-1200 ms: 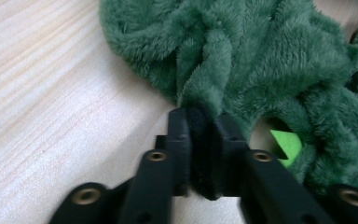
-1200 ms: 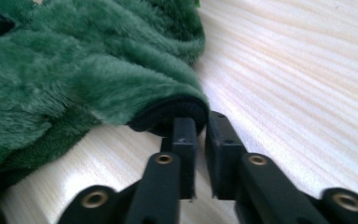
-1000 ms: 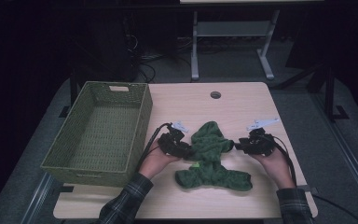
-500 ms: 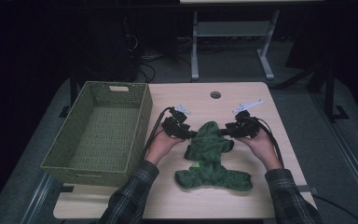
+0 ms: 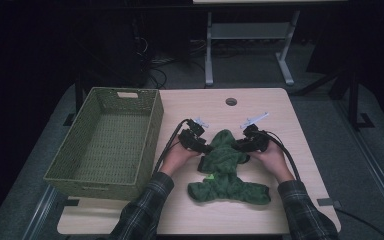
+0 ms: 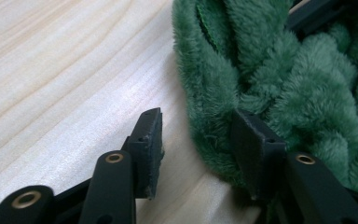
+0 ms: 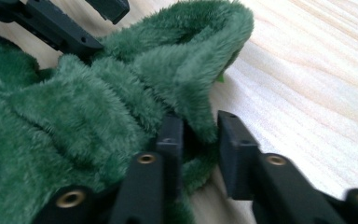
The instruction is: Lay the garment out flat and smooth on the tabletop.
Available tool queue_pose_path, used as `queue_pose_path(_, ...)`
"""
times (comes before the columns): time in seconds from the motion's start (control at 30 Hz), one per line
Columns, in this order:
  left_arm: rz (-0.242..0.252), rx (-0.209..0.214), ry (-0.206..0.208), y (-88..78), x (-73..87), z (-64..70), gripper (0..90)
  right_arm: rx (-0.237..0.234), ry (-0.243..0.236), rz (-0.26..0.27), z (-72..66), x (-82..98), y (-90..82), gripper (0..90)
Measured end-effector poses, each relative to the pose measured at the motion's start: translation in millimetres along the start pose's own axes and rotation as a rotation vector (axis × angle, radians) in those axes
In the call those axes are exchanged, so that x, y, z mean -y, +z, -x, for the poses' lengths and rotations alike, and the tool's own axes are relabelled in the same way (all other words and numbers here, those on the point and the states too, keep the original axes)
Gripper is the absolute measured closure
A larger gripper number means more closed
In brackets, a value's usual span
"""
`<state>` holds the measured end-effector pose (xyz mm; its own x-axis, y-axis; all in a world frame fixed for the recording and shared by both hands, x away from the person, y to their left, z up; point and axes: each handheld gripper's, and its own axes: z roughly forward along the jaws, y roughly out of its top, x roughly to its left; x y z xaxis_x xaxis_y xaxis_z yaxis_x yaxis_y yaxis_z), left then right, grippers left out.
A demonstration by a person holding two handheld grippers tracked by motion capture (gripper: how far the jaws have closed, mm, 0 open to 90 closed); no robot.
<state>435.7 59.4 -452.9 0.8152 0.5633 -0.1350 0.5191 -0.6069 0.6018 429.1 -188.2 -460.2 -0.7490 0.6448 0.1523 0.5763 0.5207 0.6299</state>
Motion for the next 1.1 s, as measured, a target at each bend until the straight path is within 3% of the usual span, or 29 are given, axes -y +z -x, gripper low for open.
queue_pose_path(0.1,-0.001,0.004,0.008,0.9,0.5,0.7,56.4,0.006,0.000,0.012,-1.8,3.6,-1.8,81.2)
queue_pose_path(0.3,0.007,0.009,-0.006,4.6,1.3,3.5,52.2,0.016,-0.002,0.014,-1.7,6.9,-7.0,82.7)
queue_pose_path(0.43,0.003,0.010,0.024,8.7,0.9,7.7,53.4,0.019,-0.004,0.006,-2.3,7.5,-7.2,83.4)
queue_pose_path(0.47,0.007,0.007,0.029,9.8,0.4,9.6,59.1,0.028,-0.017,-0.002,-4.1,7.1,-6.5,83.9)
queue_pose_path(0.5,0.005,0.008,0.038,10.2,0.0,10.5,59.1,0.028,-0.017,-0.002,-4.1,7.1,-6.5,83.9)
queue_pose_path(0.53,0.008,0.010,0.042,10.9,-0.1,11.2,69.8,0.034,-0.020,-0.007,-5.5,7.4,-6.8,83.9)
queue_pose_path(0.57,0.000,0.010,0.050,10.7,-0.5,11.9,69.8,0.034,-0.020,-0.007,-5.5,7.4,-6.8,83.9)
queue_pose_path(0.6,0.000,0.007,0.047,11.0,-0.6,13.2,80.0,0.033,-0.023,-0.002,-6.4,8.0,-8.5,84.5)
queue_pose_path(0.7,-0.017,-0.001,0.059,9.6,-0.8,14.2,84.9,0.038,-0.024,0.011,-6.9,9.7,-12.7,84.6)
queue_pose_path(0.77,-0.014,-0.012,0.066,5.8,-1.5,14.2,85.1,0.042,-0.016,0.024,-6.7,10.4,-16.1,84.6)
queue_pose_path(0.87,0.028,-0.053,0.077,-4.1,-3.9,16.1,85.1,0.062,-0.022,0.047,-6.6,9.7,-25.3,84.6)
queue_pose_path(0.9,0.040,-0.074,0.084,-8.5,-5.0,16.7,85.1,0.062,-0.022,0.047,-6.6,9.7,-25.3,84.6)
queue_pose_path(0.93,0.068,-0.128,0.107,-17.5,-6.9,15.8,85.0,0.083,-0.016,0.075,-5.7,9.2,-34.9,84.6)
queue_pose_path(1.1,0.121,-0.166,0.087,-23.3,-6.5,11.1,85.6,0.111,0.040,0.110,5.3,16.6,-52.6,86.4)
